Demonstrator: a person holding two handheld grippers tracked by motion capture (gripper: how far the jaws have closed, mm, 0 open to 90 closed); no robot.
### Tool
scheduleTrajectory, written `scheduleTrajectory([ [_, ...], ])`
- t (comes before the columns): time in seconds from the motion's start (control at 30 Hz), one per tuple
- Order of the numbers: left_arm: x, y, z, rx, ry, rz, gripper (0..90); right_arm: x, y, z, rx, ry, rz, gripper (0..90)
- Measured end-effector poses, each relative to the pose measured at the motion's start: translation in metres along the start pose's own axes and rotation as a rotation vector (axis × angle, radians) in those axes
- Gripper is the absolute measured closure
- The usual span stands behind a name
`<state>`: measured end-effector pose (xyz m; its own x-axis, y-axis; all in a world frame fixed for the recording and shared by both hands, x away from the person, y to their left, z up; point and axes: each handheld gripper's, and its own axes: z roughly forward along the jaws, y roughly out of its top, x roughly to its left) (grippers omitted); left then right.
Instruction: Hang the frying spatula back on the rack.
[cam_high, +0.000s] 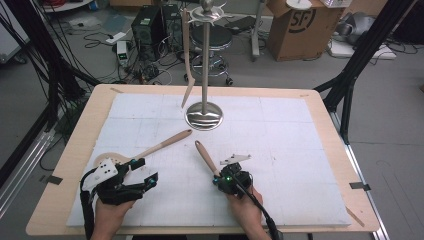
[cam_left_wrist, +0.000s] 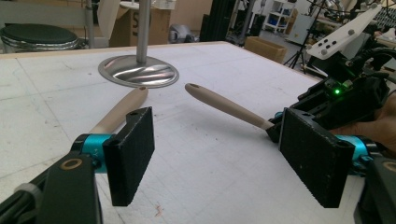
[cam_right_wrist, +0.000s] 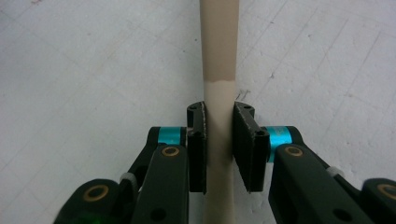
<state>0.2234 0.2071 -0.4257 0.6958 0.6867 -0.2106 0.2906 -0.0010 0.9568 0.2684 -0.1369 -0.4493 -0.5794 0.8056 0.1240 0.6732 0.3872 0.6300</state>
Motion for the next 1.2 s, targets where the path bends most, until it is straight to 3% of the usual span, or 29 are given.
scheduleTrajectory([
  [0.17,0.001,0.0,-0.001,-0.002,0.003,-0.001,27.4,-0.006,-0.008,-0.001,-0.1,0.045,0.001,77.4],
  [0.27,0.002,0.0,-0.002,-0.004,0.007,-0.003,27.4,-0.007,-0.008,-0.002,-0.166,0.036,-0.023,77.6],
  [0.5,0.003,-0.001,-0.006,-0.006,0.018,-0.008,27.4,-0.019,0.006,-0.011,-0.321,0.083,0.023,77.7],
  [0.73,0.005,-0.002,-0.01,-0.008,0.026,-0.008,27.4,-0.032,0.026,-0.027,-0.456,0.093,0.057,77.7],
  [0.97,0.005,-0.002,-0.012,-0.008,0.031,-0.01,27.4,-0.037,0.054,-0.044,-0.547,0.084,0.064,77.8],
  [1.2,0.006,-0.002,-0.015,-0.016,0.037,-0.013,27.4,-0.034,0.076,-0.054,-0.581,0.077,0.043,77.8],
])
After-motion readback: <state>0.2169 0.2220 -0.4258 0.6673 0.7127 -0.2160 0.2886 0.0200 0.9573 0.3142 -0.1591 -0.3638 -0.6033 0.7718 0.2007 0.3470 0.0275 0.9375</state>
